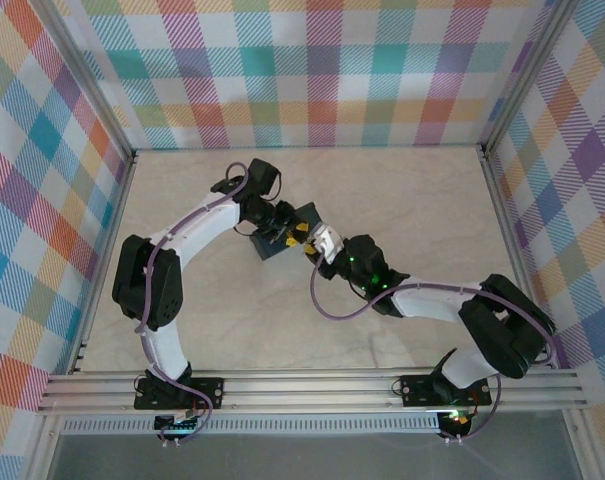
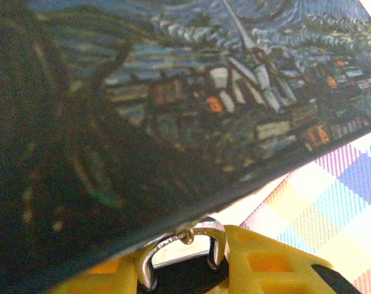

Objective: Unlock a padlock with a key

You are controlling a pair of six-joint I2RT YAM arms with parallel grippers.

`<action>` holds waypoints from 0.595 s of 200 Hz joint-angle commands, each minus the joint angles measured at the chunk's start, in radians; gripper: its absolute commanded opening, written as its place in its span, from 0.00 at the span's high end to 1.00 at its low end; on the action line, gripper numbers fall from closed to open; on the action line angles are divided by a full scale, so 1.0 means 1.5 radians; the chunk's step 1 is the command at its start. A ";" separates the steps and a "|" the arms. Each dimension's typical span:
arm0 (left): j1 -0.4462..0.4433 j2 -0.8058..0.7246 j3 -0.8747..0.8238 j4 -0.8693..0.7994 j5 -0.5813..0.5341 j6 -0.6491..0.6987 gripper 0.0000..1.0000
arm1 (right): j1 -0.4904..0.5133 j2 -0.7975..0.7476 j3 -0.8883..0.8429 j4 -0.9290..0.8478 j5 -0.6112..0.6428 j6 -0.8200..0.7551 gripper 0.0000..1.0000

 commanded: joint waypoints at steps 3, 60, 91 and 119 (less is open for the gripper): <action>-0.003 -0.018 0.025 -0.012 0.007 0.041 0.96 | -0.006 -0.072 -0.023 -0.045 -0.046 0.109 0.60; -0.003 -0.021 0.022 -0.009 0.009 0.045 0.96 | -0.079 -0.025 0.088 -0.193 -0.202 0.413 0.53; -0.003 -0.026 0.019 -0.003 0.007 0.040 0.96 | -0.078 0.015 0.100 -0.165 -0.210 0.458 0.54; -0.003 -0.027 0.021 -0.001 0.014 0.040 0.96 | -0.078 0.041 0.110 -0.152 -0.222 0.461 0.55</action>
